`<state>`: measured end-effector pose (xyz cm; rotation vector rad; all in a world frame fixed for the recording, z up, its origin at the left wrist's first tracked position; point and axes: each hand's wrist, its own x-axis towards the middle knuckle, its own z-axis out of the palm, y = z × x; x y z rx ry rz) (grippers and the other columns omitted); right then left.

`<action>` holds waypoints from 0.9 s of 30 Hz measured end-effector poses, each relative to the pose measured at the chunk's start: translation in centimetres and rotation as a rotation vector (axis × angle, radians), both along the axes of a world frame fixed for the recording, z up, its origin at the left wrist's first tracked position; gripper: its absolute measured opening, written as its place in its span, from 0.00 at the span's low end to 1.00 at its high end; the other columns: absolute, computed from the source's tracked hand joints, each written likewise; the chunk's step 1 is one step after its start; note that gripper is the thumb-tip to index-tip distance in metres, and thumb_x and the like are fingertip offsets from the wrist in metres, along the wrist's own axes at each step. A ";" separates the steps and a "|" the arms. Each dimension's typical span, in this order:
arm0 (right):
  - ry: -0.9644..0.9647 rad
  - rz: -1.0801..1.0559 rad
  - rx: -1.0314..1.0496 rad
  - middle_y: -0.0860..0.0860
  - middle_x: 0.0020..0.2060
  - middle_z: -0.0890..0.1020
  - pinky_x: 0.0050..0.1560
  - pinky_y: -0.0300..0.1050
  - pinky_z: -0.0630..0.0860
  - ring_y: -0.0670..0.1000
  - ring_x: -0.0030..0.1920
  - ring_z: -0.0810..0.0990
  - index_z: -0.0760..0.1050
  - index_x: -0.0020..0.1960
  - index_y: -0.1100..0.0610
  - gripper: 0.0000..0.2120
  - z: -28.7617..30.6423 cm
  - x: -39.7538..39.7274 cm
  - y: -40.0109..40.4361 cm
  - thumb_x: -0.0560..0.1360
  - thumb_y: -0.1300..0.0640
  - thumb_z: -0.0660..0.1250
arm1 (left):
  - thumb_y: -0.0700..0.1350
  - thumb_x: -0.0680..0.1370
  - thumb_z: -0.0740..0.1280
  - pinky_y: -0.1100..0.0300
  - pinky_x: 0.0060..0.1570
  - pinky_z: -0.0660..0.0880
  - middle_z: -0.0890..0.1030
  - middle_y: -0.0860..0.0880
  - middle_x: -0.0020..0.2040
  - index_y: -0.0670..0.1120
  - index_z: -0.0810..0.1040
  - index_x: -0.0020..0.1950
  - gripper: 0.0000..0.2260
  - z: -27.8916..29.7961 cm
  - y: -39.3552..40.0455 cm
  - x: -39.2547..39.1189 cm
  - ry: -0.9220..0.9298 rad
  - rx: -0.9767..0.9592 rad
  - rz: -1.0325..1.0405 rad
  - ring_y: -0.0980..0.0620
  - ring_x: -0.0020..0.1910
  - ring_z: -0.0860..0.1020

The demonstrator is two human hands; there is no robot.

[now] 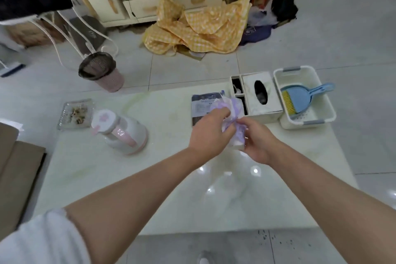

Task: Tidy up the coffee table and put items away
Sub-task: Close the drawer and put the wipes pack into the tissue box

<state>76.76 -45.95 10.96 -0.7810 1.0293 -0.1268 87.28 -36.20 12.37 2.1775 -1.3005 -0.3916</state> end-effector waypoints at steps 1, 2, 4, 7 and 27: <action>-0.002 -0.013 0.032 0.54 0.44 0.85 0.51 0.49 0.73 0.52 0.41 0.82 0.83 0.51 0.57 0.08 0.4 -0.4 -0.7 0.77 0.56 0.67 | 0.49 0.78 0.65 0.56 0.33 0.60 0.66 0.54 0.31 0.51 0.62 0.38 0.14 0.7 -0.9 -0.2 0.022 0.015 -0.019 0.48 0.35 0.68; 0.007 -0.024 0.050 0.55 0.50 0.85 0.52 0.49 0.74 0.53 0.45 0.83 0.82 0.56 0.58 0.10 0.3 -0.8 -1.1 0.77 0.56 0.67 | 0.49 0.79 0.65 0.55 0.34 0.62 0.67 0.54 0.32 0.52 0.62 0.38 0.14 0.9 -1.6 -0.4 0.044 0.032 -0.034 0.48 0.36 0.69; 0.059 -0.032 0.040 0.58 0.55 0.84 0.47 0.46 0.76 0.55 0.49 0.82 0.81 0.60 0.60 0.14 -0.1 -1.6 -3.0 0.77 0.56 0.68 | 0.49 0.79 0.65 0.55 0.36 0.65 0.68 0.54 0.34 0.54 0.63 0.38 0.14 1.2 -3.6 -0.7 0.090 0.054 -0.069 0.49 0.38 0.70; 0.159 -0.044 -0.011 0.59 0.54 0.85 0.41 0.45 0.77 0.55 0.46 0.84 0.81 0.60 0.61 0.15 -1.9 -3.2 -6.8 0.75 0.55 0.71 | 0.52 0.80 0.65 0.55 0.38 0.67 0.72 0.52 0.37 0.51 0.67 0.40 0.12 0.0 -7.3 -1.7 0.160 0.094 -0.137 0.49 0.39 0.71; 0.362 -0.181 -0.265 0.61 0.52 0.84 0.61 0.55 0.75 0.59 0.50 0.82 0.79 0.45 0.54 0.04 -8.1 -4.9 -26.9 0.73 0.55 0.67 | 0.67 0.76 0.60 0.42 0.76 0.50 0.70 0.42 0.73 0.40 0.67 0.72 0.36 -13.3 -24.2 -1.8 -0.122 0.683 -0.333 0.42 0.80 0.52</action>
